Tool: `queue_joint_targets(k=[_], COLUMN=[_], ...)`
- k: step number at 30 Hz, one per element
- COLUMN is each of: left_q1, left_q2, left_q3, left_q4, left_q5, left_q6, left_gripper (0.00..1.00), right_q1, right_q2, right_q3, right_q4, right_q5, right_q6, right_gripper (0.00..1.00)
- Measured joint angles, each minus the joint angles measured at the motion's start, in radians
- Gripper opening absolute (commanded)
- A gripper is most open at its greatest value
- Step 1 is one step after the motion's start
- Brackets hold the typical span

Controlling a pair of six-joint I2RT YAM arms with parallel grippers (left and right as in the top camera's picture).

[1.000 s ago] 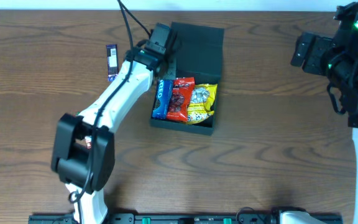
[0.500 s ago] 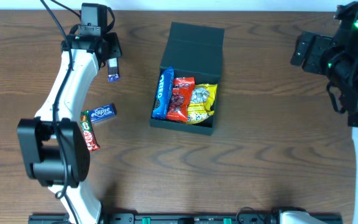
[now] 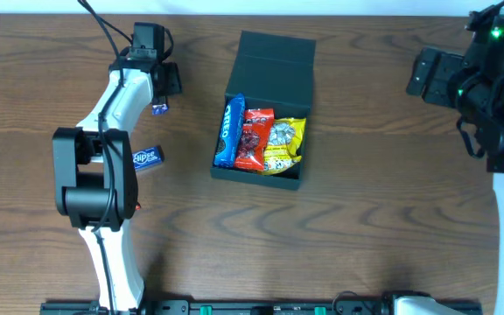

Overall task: Pack container
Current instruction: 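Move the left gripper to the dark blue candy bar and grasp it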

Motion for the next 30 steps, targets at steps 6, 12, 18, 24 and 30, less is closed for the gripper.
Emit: queue_joint_targets(k=[6, 12, 18, 24, 30], left_q1=[0.006, 0.016, 0.017, 0.017, 0.017], left_q2=[0.025, 0.062, 0.068, 0.07, 0.082], left_q3=[0.0, 0.0, 0.0, 0.0, 0.0], left_q4=[0.02, 0.033, 0.063, 0.067, 0.068], left_q5=[0.0, 0.0, 0.001, 0.005, 0.015], left_q6=[0.0, -0.001, -0.004, -0.003, -0.004], left_gripper=[0.69, 0.67, 0.55, 0.58, 0.59], right_q1=[0.0, 0.0, 0.0, 0.0, 0.0], right_q2=[0.0, 0.0, 0.0, 0.0, 0.0], right_q3=[0.0, 0.0, 0.0, 0.0, 0.0], right_q4=[-0.002, -0.002, -0.003, -0.003, -0.003], right_q5=[0.0, 0.0, 0.0, 0.0, 0.0], right_q6=[0.0, 0.0, 0.0, 0.0, 0.0], right_gripper=[0.93, 0.94, 0.94, 0.94, 0.94])
